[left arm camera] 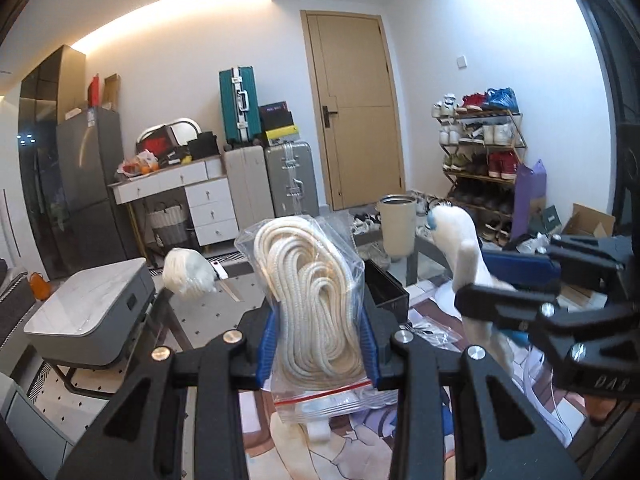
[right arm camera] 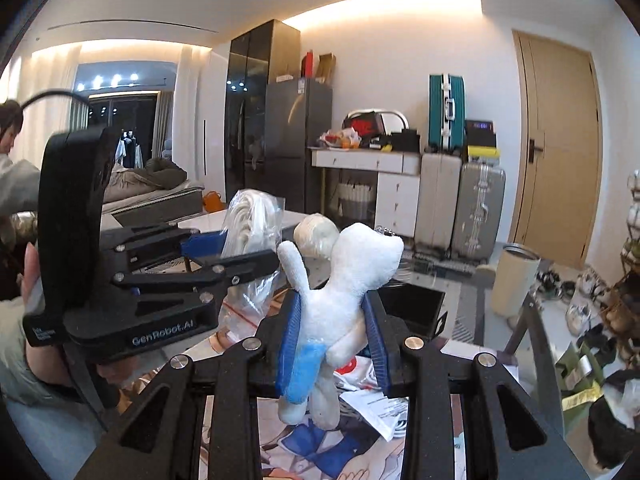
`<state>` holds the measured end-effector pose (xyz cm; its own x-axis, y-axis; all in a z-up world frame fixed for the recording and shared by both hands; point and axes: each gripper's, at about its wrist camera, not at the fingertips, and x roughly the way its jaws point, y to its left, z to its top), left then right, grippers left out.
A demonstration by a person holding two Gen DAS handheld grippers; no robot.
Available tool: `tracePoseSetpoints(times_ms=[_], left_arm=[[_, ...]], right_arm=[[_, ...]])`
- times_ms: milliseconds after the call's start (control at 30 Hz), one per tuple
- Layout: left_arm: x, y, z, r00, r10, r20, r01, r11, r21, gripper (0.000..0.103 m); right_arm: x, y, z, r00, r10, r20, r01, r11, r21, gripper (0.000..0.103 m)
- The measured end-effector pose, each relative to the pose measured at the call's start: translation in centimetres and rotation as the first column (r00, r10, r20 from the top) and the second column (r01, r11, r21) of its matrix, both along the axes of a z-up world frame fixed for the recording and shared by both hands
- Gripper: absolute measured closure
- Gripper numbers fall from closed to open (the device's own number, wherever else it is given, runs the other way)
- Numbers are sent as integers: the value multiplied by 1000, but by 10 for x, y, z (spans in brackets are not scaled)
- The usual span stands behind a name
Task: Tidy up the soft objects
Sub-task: 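Lift the rope bag with the left gripper while the right gripper lifts the plush toy, then lower the rope bag into the black box with the left gripper while the right gripper drops the plush in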
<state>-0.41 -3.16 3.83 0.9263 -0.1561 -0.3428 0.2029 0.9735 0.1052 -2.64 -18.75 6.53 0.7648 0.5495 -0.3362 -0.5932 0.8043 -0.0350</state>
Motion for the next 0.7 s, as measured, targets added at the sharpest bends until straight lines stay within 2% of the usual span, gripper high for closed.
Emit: tracePoseSetpoints(times_ms=[300, 600, 700], left_arm=[[9, 17, -1, 999, 37, 4, -37, 999, -18, 69], [31, 15, 21, 998, 31, 62, -29, 999, -45, 69], [42, 16, 26, 996, 21, 87, -16, 998, -56, 69]], right_arm=[[5, -8, 8, 999, -32, 6, 32, 998, 52, 71], [38, -1, 34, 997, -67, 45, 62, 993, 101, 71], [58, 4, 41, 997, -78, 31, 73, 990, 123, 71]])
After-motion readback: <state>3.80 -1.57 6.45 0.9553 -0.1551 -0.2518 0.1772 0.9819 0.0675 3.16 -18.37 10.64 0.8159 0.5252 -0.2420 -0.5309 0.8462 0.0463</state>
